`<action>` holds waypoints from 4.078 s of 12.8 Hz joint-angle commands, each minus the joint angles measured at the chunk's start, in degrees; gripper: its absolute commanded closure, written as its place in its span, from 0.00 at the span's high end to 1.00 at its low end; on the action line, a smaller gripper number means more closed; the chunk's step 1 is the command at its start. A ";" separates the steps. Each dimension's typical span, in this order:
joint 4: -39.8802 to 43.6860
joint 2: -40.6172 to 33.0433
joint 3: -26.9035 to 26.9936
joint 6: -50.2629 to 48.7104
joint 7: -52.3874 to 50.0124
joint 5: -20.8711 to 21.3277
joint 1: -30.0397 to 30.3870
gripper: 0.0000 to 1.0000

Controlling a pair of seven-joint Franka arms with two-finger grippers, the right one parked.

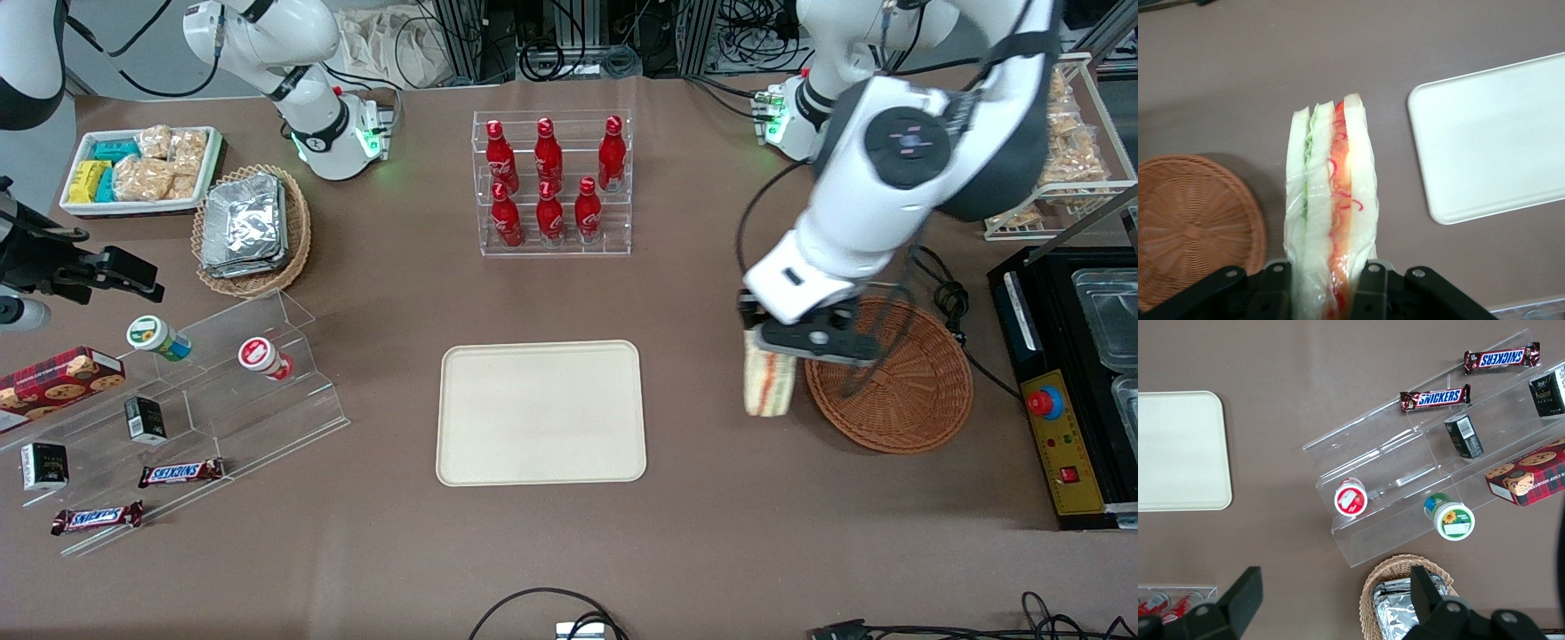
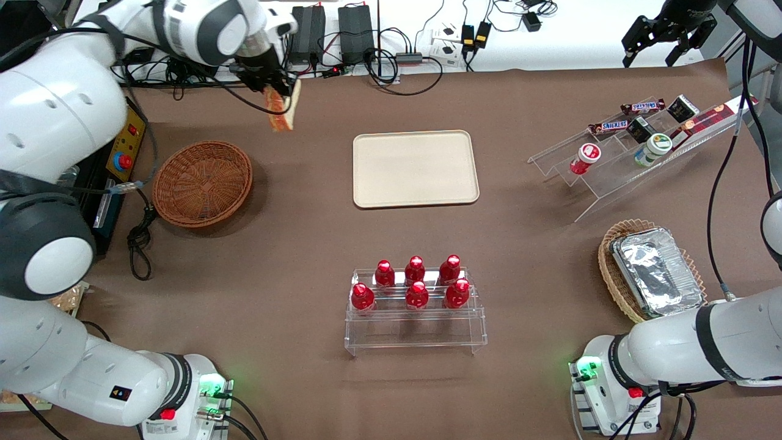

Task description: Place sandwich from basket to tray

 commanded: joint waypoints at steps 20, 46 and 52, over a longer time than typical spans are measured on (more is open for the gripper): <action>15.41 32.47 1.01 13.08 -17.51 3.22 -15.81 0.26; 15.15 16.58 14.00 -2.01 -26.04 5.15 -15.98 1.00; 14.62 12.09 23.23 -6.15 -17.44 1.74 -15.90 1.00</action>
